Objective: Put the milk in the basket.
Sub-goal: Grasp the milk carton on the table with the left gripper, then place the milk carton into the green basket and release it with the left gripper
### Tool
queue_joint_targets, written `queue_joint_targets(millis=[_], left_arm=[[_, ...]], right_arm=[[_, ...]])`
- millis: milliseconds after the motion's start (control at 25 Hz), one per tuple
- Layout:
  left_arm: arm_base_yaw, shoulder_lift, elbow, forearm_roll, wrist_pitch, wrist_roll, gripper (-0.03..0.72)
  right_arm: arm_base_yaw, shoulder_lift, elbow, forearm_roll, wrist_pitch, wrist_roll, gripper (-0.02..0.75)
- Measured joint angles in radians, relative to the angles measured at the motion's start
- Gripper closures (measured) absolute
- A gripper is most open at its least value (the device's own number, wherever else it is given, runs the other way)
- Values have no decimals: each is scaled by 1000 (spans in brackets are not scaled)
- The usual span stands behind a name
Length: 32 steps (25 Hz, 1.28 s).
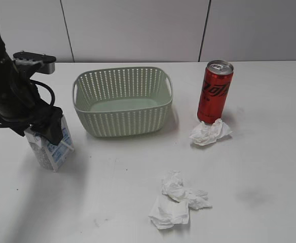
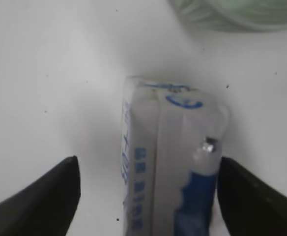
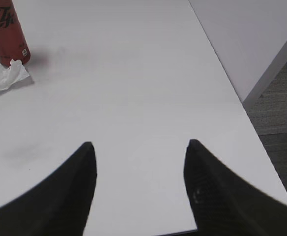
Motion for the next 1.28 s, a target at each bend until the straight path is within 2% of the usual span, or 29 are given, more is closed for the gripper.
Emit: queue_joint_targets(millis=[240,360,440,640,840,1000,1120,1280], left_arm=[[0,33,0,0,-57,0,76],[0,55,0,0,-62,0,129],[0,66,0,-3,-62,0,182],[-1,70,-1,-6,-66,0,371],[-1,61,-1,9,-29,0,372],[-1,25,-37,43,99,0,372],[-1,-13,-125,53,194,0,372],[-1,-40,-317,51,279,0,372]], right_arm=[[0,0,0,0,0,0,289],[0,0,0,0,0,0,289],[0,0,0,0,0,0,289],[0,0,0,0,0,0,289],[0,0,0,0,0,0,289],[0,0,0,0,0,0,289],[0,0,0,0,0,0,289],[0,0,0,0,0,0,289]])
